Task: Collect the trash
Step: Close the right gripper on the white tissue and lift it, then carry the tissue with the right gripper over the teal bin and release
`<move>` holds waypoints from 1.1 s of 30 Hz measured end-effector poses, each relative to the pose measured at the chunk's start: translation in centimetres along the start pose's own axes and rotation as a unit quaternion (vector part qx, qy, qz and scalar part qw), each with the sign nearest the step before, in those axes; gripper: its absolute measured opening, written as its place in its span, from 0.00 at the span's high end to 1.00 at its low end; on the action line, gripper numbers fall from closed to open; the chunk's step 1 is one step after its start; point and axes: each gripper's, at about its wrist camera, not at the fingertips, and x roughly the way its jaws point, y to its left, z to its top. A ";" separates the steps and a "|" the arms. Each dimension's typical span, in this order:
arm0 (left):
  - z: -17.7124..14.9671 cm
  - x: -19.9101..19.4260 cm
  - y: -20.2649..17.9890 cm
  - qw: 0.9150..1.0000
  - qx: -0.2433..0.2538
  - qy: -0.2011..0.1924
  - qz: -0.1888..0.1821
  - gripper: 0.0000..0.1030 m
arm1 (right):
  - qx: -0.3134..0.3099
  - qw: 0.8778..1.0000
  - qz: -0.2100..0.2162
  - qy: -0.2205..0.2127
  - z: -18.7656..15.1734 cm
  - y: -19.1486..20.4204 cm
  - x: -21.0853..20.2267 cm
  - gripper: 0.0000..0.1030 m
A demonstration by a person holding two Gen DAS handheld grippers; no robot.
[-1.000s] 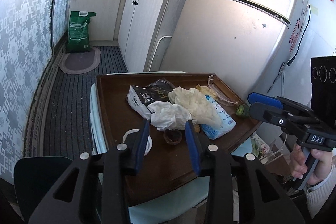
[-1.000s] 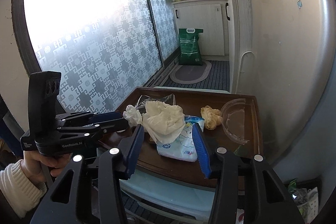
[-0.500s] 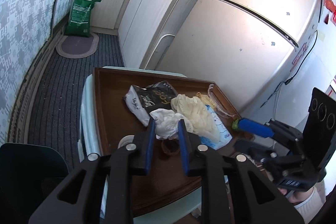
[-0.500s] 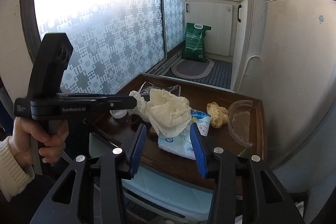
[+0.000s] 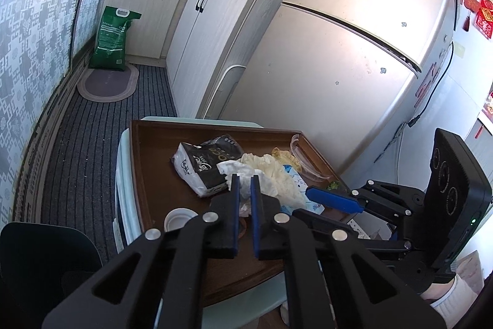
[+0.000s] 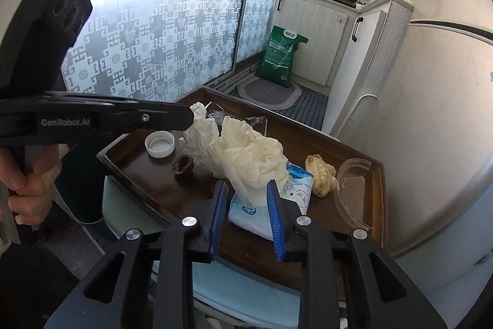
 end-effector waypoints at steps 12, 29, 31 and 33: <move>0.3 -3.4 -0.6 0.997 0.019 -0.068 -0.011 0.93 | 0.003 1.000 -0.019 -0.004 0.8 0.4 0.5 0.98; -0.1 -8.8 0.3 0.978 0.078 -0.154 0.117 0.93 | 0.125 0.986 0.056 -0.093 4.6 -2.3 -5.1 0.98; -0.3 -9.6 1.1 0.975 0.077 -0.157 0.134 0.93 | 0.129 0.984 0.064 -0.102 5.1 -2.1 -5.6 0.98; -0.5 -10.3 2.2 0.974 0.067 -0.158 0.147 0.93 | 0.125 0.984 0.066 -0.109 5.7 -1.7 -5.9 0.98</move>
